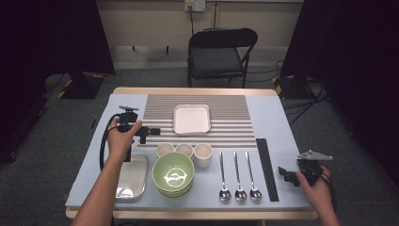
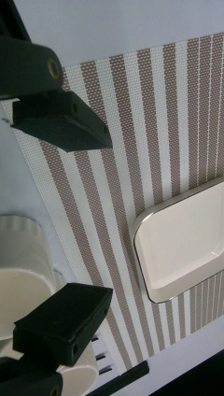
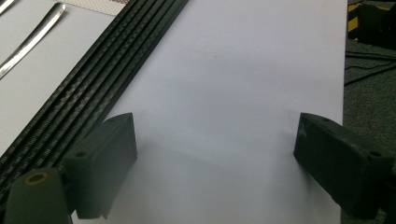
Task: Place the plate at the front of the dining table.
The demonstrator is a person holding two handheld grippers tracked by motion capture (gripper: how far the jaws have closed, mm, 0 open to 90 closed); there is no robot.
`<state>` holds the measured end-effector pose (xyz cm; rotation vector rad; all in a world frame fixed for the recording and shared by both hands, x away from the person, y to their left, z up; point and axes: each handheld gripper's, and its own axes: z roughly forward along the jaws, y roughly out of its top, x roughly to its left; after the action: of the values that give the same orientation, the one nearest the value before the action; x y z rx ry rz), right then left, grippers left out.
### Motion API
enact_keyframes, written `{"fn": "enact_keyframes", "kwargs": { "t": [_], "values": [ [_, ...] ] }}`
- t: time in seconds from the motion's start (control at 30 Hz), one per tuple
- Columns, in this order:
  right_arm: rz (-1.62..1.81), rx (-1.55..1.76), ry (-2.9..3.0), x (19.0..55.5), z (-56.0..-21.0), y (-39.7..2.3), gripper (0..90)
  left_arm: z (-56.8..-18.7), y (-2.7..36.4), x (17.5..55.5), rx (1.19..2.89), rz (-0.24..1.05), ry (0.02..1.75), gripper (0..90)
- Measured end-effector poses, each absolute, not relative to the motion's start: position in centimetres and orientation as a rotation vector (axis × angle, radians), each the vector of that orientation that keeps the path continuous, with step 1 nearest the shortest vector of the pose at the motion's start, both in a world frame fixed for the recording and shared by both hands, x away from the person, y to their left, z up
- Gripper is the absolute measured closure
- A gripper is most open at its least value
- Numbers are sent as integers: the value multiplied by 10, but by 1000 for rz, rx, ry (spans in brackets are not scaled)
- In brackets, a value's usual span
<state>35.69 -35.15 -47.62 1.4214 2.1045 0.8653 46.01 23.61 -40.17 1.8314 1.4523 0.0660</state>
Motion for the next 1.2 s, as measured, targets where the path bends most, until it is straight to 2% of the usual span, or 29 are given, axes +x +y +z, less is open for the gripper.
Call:
{"fn": "enact_keyframes", "kwargs": {
  "t": [0.87,1.2],
  "values": [
    [867,1425,2104,357,-476,-351,118,-396,230,440,1916,98,1365,231],
    [867,1424,2104,357,-476,-351,118,-397,234,432,1920,99,1382,234]
  ]
}}
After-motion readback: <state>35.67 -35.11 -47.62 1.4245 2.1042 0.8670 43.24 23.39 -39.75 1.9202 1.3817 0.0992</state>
